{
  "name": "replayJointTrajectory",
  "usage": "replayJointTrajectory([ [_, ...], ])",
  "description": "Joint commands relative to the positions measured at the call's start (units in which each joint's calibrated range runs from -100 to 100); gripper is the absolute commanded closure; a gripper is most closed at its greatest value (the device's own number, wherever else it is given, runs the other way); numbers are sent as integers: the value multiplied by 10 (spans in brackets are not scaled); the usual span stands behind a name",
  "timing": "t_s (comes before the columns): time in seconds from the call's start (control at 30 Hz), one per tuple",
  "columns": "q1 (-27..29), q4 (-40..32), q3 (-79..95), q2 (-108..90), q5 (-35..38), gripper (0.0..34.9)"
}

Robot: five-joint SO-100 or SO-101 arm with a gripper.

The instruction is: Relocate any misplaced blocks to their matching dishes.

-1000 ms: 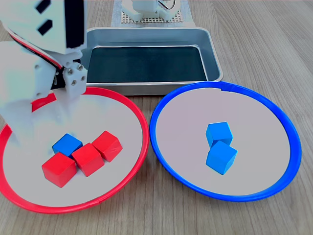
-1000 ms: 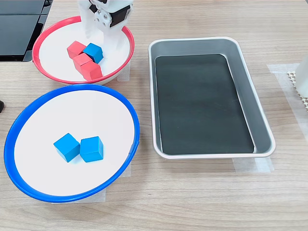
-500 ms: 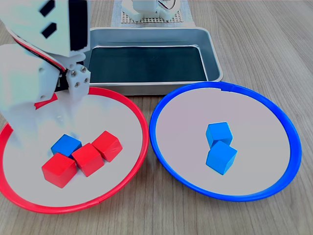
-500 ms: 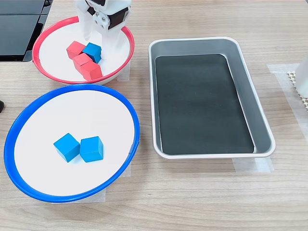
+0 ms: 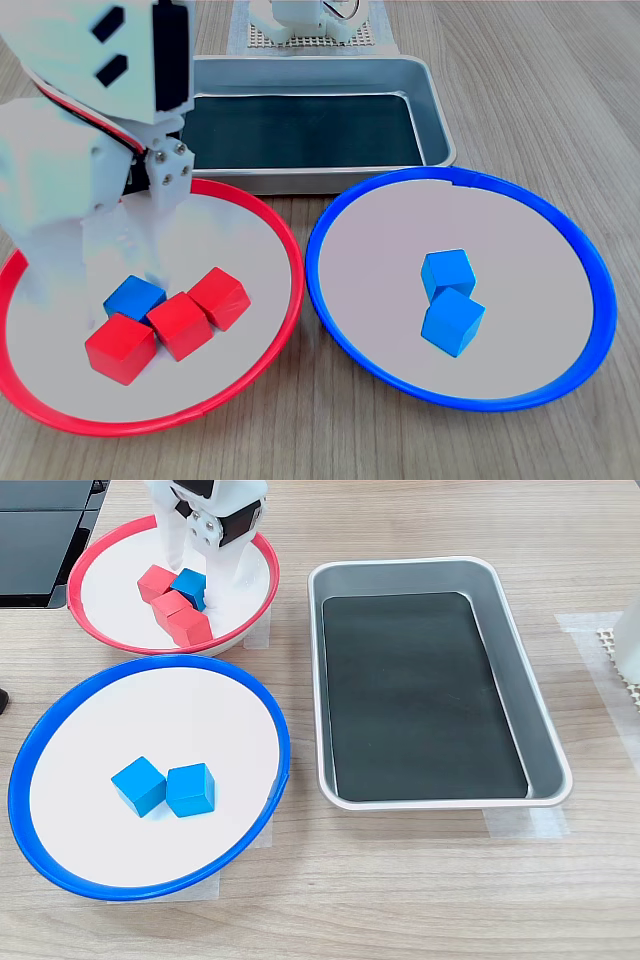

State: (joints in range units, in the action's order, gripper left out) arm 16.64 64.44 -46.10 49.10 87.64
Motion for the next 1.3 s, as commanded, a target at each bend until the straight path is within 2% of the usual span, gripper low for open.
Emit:
replayJointTrajectory([
  [0.0,-11,6,-19,-4,-1,204],
  [0.27,-8,2,4,-3,-1,203],
  [0.43,-7,-3,11,-4,-1,216],
  [0.53,-7,-12,20,-5,-1,235],
  [0.77,-6,-16,29,-7,0,314],
  [1.03,-13,-16,36,-22,-12,344],
  [1.27,-43,-15,73,-80,-55,346],
])
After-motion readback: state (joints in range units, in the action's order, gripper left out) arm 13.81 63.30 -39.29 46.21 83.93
